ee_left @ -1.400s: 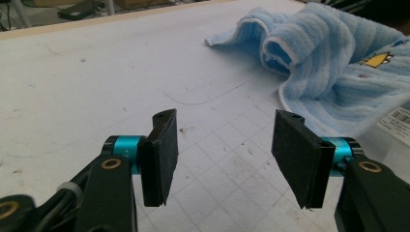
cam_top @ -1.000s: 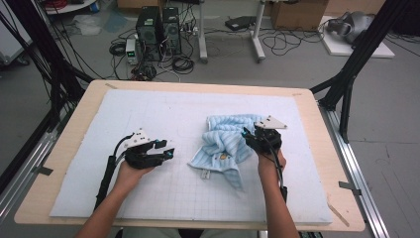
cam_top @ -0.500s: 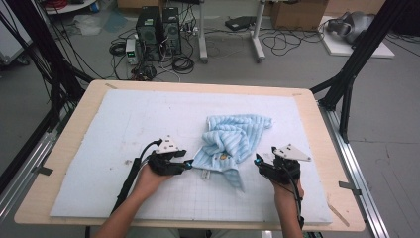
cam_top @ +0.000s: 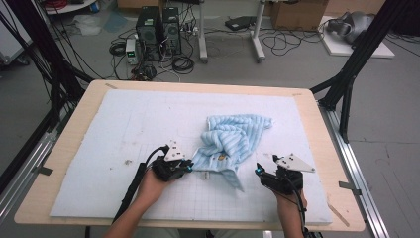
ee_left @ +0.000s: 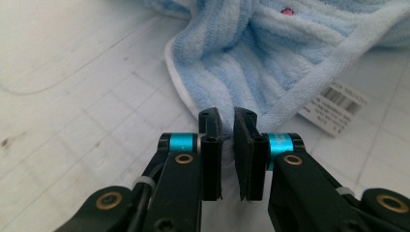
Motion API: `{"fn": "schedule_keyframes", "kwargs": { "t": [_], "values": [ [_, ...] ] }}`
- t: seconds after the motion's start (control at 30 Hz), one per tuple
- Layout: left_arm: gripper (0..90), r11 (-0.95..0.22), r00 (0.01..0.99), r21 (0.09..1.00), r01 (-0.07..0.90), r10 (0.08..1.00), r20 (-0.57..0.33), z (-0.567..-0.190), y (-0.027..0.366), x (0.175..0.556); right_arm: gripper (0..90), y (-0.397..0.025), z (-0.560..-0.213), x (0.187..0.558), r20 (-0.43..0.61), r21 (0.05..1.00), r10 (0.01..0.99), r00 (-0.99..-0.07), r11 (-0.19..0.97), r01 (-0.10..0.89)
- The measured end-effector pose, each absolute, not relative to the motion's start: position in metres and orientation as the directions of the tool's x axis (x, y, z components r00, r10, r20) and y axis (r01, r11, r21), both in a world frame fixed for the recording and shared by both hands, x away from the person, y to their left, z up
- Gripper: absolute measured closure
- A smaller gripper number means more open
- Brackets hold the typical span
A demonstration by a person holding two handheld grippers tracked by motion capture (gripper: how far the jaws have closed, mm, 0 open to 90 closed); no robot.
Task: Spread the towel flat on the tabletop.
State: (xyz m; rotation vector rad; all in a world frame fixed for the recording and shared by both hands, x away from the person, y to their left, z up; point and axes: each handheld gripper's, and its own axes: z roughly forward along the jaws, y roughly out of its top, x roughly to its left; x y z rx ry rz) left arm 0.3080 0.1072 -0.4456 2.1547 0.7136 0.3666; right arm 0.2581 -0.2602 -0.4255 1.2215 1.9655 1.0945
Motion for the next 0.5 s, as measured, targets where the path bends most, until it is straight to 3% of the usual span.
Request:
{"fn": "schedule_keyframes", "kwargs": {
  "t": [0.37, 0.5],
  "values": [
    [81.4, -0.424, 0.757, 0.815, 0.396, 0.653, -0.028, -0.445, 0.167, 0.276, 35.6, -0.233, -0.431, 0.270, -0.046, 0.847, 0.883, -0.467, 0.283, 0.451],
    [81.4, -0.405, 0.749, 0.822, 0.401, 0.661, -0.040, -0.445, 0.182, 0.265, 42.9, -0.218, -0.433, 0.274, -0.013, 0.831, 0.847, -0.532, 0.306, 0.465]
  ]
}}
